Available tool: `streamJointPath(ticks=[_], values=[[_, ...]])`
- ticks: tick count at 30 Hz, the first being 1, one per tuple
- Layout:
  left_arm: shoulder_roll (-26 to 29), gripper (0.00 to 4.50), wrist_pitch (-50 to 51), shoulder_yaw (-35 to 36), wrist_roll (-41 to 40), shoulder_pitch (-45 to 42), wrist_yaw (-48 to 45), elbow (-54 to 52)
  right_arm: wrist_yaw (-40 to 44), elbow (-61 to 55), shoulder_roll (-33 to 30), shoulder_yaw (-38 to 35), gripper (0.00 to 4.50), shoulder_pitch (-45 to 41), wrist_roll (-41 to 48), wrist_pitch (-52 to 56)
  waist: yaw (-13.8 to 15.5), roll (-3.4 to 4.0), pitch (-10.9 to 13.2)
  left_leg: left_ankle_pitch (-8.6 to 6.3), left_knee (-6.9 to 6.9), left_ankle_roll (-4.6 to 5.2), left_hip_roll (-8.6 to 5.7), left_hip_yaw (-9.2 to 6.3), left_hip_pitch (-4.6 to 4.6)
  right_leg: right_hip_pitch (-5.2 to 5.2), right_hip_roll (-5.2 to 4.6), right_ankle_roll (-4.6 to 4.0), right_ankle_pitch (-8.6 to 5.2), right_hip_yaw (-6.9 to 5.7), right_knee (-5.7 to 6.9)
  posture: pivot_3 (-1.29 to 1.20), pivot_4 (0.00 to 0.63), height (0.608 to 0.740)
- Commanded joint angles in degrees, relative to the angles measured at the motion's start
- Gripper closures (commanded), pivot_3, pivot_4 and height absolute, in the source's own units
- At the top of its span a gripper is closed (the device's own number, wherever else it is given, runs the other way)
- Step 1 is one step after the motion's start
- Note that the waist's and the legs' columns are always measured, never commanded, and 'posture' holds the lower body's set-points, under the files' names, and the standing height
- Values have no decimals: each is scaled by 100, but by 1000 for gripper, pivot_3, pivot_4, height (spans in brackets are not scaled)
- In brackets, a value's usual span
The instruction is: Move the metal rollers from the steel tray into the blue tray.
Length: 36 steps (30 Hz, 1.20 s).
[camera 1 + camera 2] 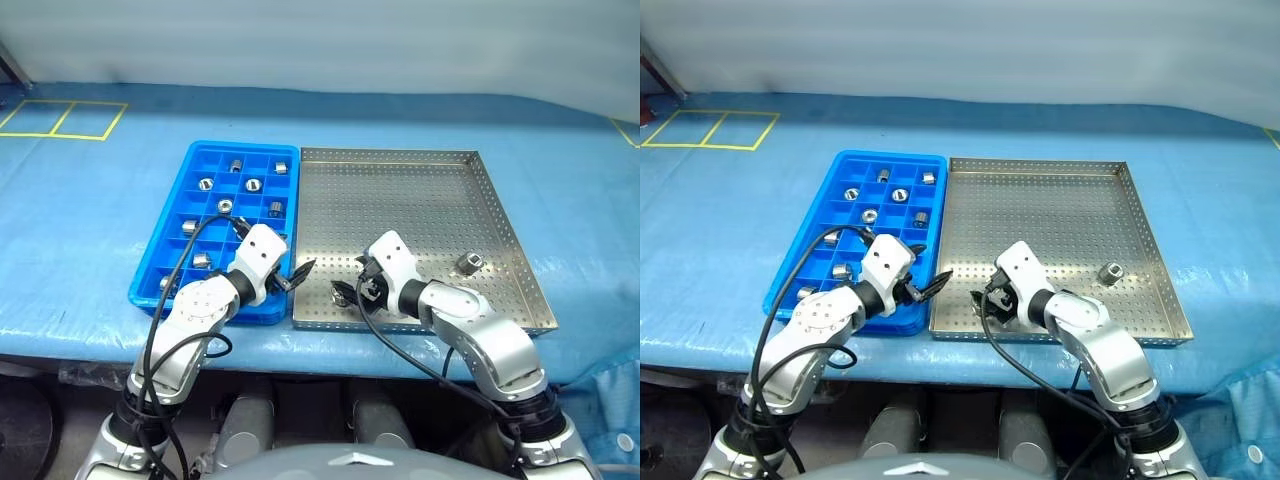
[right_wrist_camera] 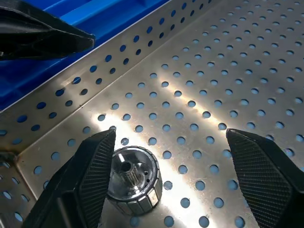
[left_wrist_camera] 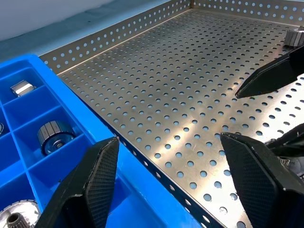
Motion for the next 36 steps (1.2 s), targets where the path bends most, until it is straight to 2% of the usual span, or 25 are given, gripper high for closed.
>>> streamJointPath(ticks=[1, 8, 11, 16, 22, 27, 32, 36], values=[[-19, 802, 0, -2, -18, -51, 15, -265, 79, -234, -35, 149, 569, 20, 85, 71, 1, 0, 0, 0, 0, 0, 0, 0, 0, 0, 0, 0, 0, 0, 0, 146, 150, 740], [-13, 802, 35, 22, -12, -12, 27, -282, 17, -65, -78, 245, 569, 62, 42, 204, 19, -1, 0, 0, 0, 0, 0, 0, 0, 0, 0, 0, 0, 0, 0, 149, 150, 740], [-24, 802, 40, 22, -10, -24, 36, -271, -82, 36, -58, 203, 1189, 38, -19, 224, 36, -1, -1, 0, 0, 0, 0, 0, 1, 1, 0, 0, 0, 0, 0, 152, 150, 740], [-23, 802, 43, 29, -10, -24, 40, -276, -86, 4, -72, 188, 2781, -11, -12, 208, 63, -1, 0, 0, -2, 0, 0, 0, 1, 0, 0, 0, 0, 0, -1, 152, 150, 740], [-4, 802, 65, 98, -37, 1, 46, -366, -124, -37, -42, 75, 2797, -159, -24, 119, 69, -1, 0, 0, -1, 0, 0, 1, 0, 0, 0, 0, 0, 0, -1, 165, 150, 740], [2, 802, 362, 304, -14, 56, 281, -1000, -104, -5, 31, 30, 2797, -633, 2, -30, 88, -3, 1, 0, -2, 0, 0, 0, 0, -1, 0, 0, 0, 0, -1, 213, 150, 740], [29, 802, 904, 752, 135, 229, 756, -1664, 104, 225, 230, 327, 2797, -1212, 12, -272, 159, -3, 1, 0, -4, 0, 2, -3, 1, -1, 3, 0, 0, -2, 0, 274, 150, 740], [255, 802, 1435, 1206, 188, 533, 920, -2243, 309, 564, 532, 666, 2797, -1677, -22, -532, 240, -5, 2, 0, -7, 0, 4, -5, 1, -2, 6, -1, 0, -3, 0, 325, 150, 740]])
